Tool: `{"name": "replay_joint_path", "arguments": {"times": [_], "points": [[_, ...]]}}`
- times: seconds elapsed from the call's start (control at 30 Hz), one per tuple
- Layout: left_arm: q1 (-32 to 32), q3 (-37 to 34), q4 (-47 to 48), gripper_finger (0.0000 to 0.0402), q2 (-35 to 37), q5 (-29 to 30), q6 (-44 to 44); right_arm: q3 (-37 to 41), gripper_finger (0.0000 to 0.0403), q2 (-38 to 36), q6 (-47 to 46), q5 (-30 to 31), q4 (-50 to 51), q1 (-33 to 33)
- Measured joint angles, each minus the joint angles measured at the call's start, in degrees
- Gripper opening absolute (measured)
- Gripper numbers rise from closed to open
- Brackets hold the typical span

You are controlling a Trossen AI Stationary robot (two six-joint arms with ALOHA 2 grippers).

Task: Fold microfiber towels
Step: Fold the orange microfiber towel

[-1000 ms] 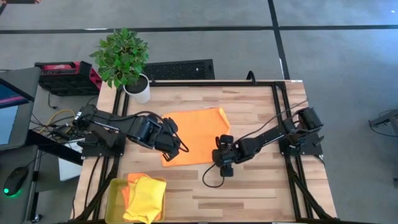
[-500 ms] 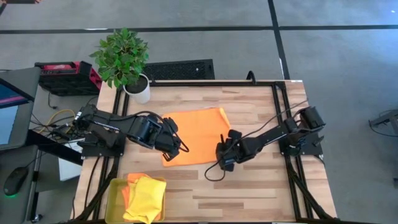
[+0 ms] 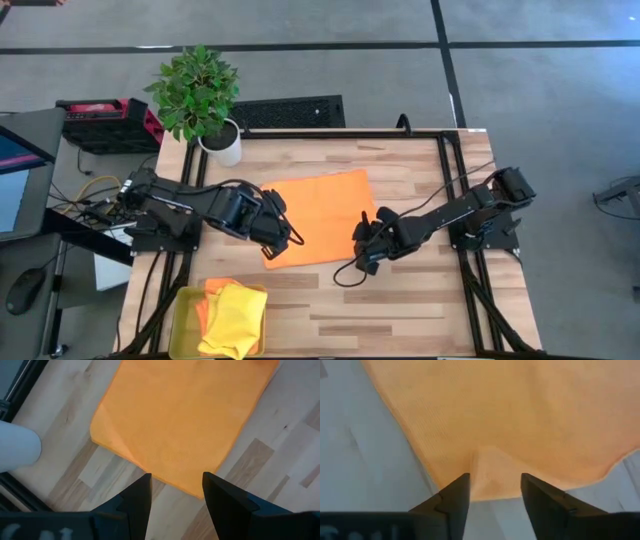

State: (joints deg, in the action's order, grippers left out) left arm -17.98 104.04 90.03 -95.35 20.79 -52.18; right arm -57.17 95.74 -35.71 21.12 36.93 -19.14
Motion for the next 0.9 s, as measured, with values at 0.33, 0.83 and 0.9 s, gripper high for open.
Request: {"name": "replay_joint_path", "arguments": {"times": [0.33,0.83,0.9], "points": [[0.0,-2.0,0.0,0.0169,0.0,-3.1,-0.1,0.0,0.0072,0.1,0.1,-1.8,-2.4,0.0],[0.0,-2.0,0.0,0.0169,0.0,-3.3,-0.1,0.0,0.0089,2.7,2.2,-8.3,-10.2,2.7],[0.0,-2.0,0.0,0.0169,0.0,-3.6,-0.1,0.0,0.0111,2.7,2.6,-8.0,-9.5,3.1]]}}
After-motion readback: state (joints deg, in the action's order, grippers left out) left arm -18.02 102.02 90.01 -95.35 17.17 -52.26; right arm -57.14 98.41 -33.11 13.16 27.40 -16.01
